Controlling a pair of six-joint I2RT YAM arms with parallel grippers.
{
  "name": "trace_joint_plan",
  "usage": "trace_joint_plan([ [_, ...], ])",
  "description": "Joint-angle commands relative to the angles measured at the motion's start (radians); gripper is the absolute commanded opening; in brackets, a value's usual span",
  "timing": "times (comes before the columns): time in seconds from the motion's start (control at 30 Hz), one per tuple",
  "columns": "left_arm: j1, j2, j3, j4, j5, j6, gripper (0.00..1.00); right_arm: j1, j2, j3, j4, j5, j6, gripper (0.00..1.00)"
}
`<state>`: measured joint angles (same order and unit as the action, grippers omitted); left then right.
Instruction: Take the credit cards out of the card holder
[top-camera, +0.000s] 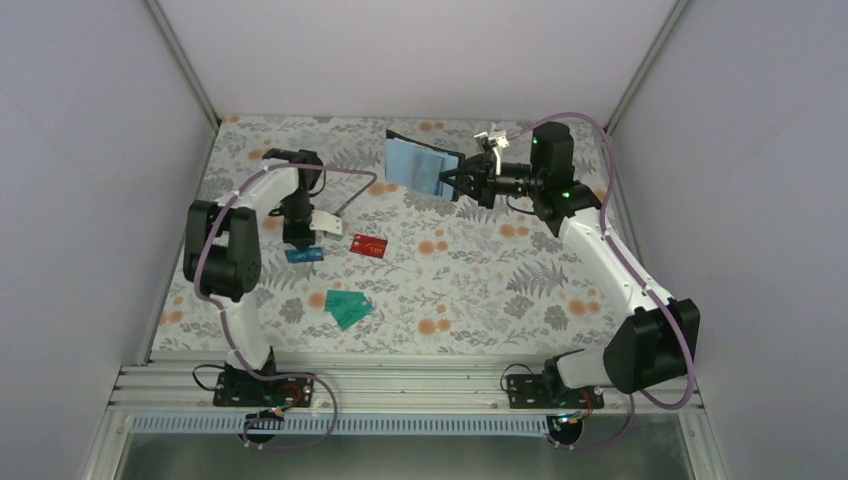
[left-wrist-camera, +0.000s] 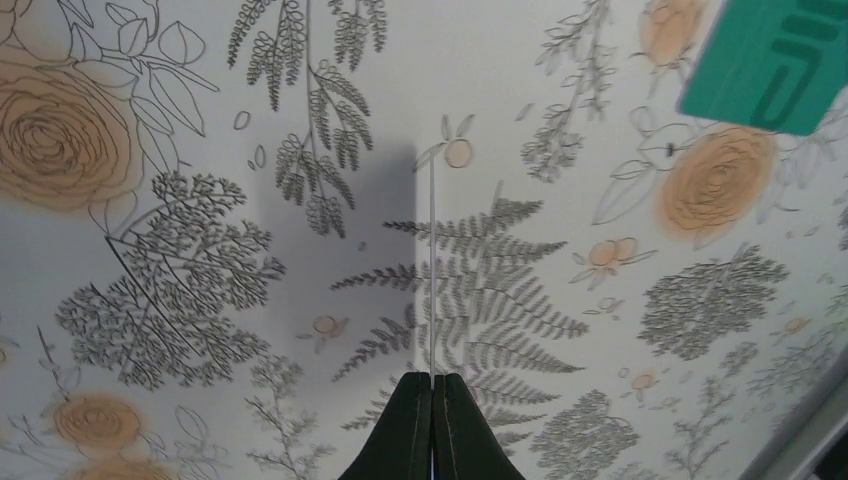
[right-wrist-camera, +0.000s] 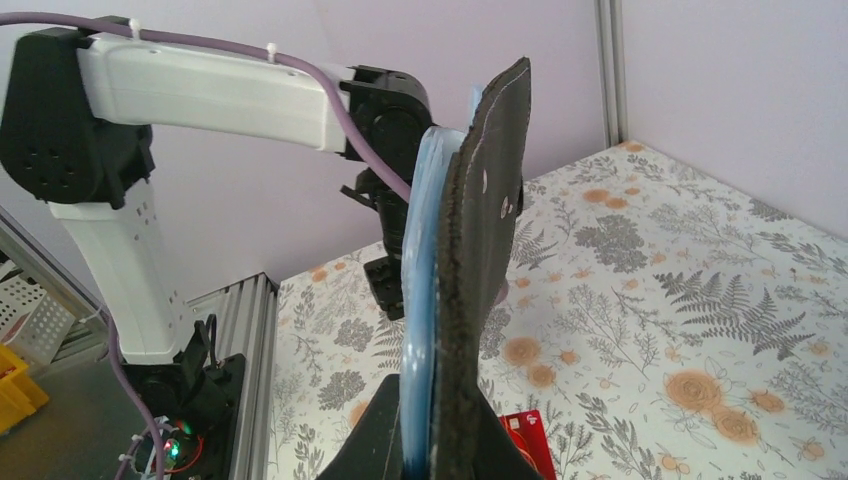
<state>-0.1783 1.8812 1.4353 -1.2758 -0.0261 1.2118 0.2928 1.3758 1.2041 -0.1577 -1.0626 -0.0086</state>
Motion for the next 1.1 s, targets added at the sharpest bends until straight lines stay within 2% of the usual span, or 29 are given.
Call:
trace_joint_plan([
  [0.0, -0.007, 0.081, 0.080, -0.062, -0.100, 0.091, 0.02, -0.011, 0.005, 0.030, -0.013, 0.008, -0.012, 0.04],
  [0.13, -0.012, 0.159, 0.090, -0.014, -0.197, 0.106, 0.02, -0.016, 0.007, 0.030, -0.022, 0.019, -0.016, 0.04],
  [0.33, -0.014, 0.261, 0.229, 0.015, -0.195, 0.094, 0.05, -0.028, 0.031, 0.053, -0.045, 0.023, -0.022, 0.04],
  [0.43, -0.012, 0.306, 0.311, -0.020, -0.160, 0.062, 0.20, -0.031, 0.027, 0.043, -0.031, 0.023, -0.017, 0.04],
  [0.53, -0.010, 0.296, 0.334, -0.001, -0.139, 0.061, 0.49, -0.031, 0.028, 0.044, -0.032, 0.021, -0.015, 0.04],
  [0.67, 0.003, 0.267, 0.423, 0.017, -0.075, 0.043, 0.70, -0.032, 0.030, 0.053, -0.036, 0.015, -0.015, 0.04],
  [0.77, 0.035, 0.220, 0.525, 0.039, 0.054, 0.000, 0.80, -0.031, 0.019, 0.049, -0.028, 0.007, -0.005, 0.04],
  [0.83, 0.071, 0.178, 0.604, 0.054, 0.235, -0.058, 0.89, -0.031, 0.009, 0.047, -0.024, -0.001, 0.006, 0.04],
  [0.87, 0.090, 0.156, 0.636, 0.064, 0.324, -0.104, 0.96, -0.031, 0.002, 0.044, -0.019, -0.004, 0.013, 0.04],
  [0.9, 0.108, 0.128, 0.660, 0.078, 0.422, -0.181, 1.00, -0.030, -0.006, 0.039, -0.012, -0.004, 0.022, 0.04],
  [0.97, 0.143, 0.051, 0.655, 0.107, 0.629, -0.289, 1.00, -0.031, -0.019, 0.031, 0.002, -0.009, 0.042, 0.04],
  [1.07, 0.164, -0.092, 0.519, 0.161, 0.910, -0.378, 1.00, -0.024, -0.029, 0.028, 0.001, -0.020, 0.067, 0.04],
])
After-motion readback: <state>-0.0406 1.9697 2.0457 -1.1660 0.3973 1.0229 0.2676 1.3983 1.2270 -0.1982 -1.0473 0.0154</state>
